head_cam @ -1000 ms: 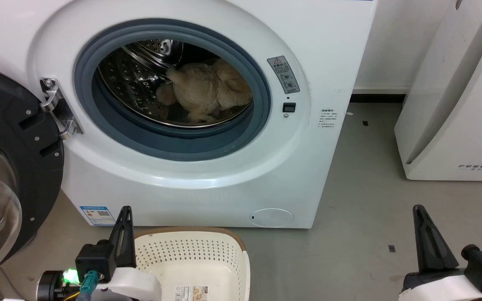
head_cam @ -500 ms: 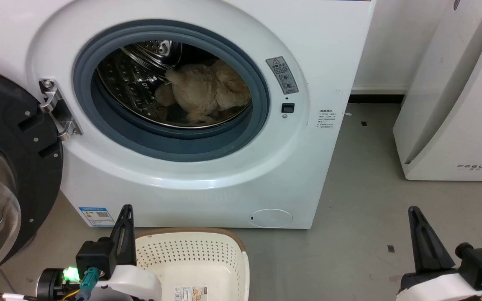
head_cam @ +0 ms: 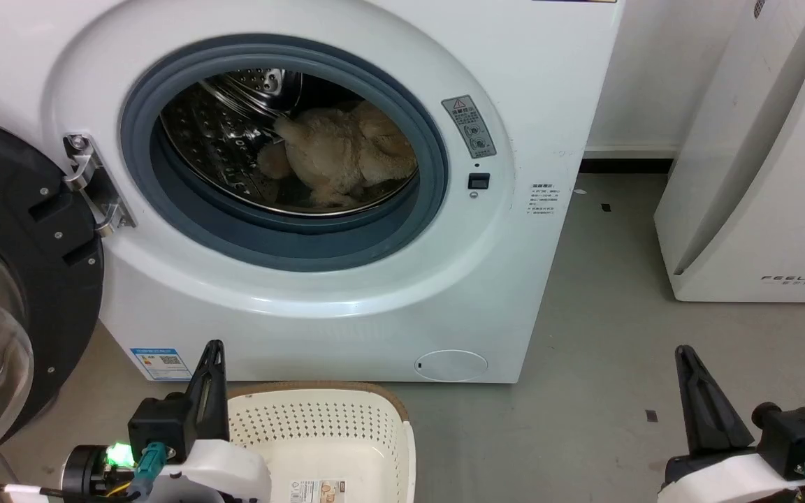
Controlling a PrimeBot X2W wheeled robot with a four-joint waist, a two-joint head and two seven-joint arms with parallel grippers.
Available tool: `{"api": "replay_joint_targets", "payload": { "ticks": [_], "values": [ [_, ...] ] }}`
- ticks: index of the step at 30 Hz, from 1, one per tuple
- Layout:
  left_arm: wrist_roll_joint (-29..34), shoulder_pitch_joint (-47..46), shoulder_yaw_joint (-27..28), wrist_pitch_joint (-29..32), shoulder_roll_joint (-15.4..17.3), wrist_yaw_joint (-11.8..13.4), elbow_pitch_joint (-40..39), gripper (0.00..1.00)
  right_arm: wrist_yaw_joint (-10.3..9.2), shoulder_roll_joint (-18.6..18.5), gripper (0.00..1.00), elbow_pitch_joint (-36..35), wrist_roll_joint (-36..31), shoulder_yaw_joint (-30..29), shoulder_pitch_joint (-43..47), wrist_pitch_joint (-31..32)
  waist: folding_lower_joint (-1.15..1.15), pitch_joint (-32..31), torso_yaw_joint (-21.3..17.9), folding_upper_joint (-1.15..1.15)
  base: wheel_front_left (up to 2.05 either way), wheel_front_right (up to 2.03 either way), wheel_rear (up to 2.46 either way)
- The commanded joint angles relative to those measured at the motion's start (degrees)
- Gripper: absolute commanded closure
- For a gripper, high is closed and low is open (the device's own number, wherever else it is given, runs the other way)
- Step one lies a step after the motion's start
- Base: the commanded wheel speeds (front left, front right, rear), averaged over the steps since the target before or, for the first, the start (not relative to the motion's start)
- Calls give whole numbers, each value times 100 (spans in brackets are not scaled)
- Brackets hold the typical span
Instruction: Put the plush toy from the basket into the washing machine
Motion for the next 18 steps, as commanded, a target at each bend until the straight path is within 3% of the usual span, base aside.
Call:
{"api": "replay_joint_targets", "payload": {
  "ticks": [1,18],
  "values": [
    [50,56,21,33,-26,-29,-48,100,-2,-1,100,-22,-45,22,-102,31,0,-1,-2,0,0,0,0],
    [85,72,40,232,-49,-93,-172,100,-3,-2,100,-31,-161,77,-143,230,0,-18,-26,0,0,0,0]
  ]
}}
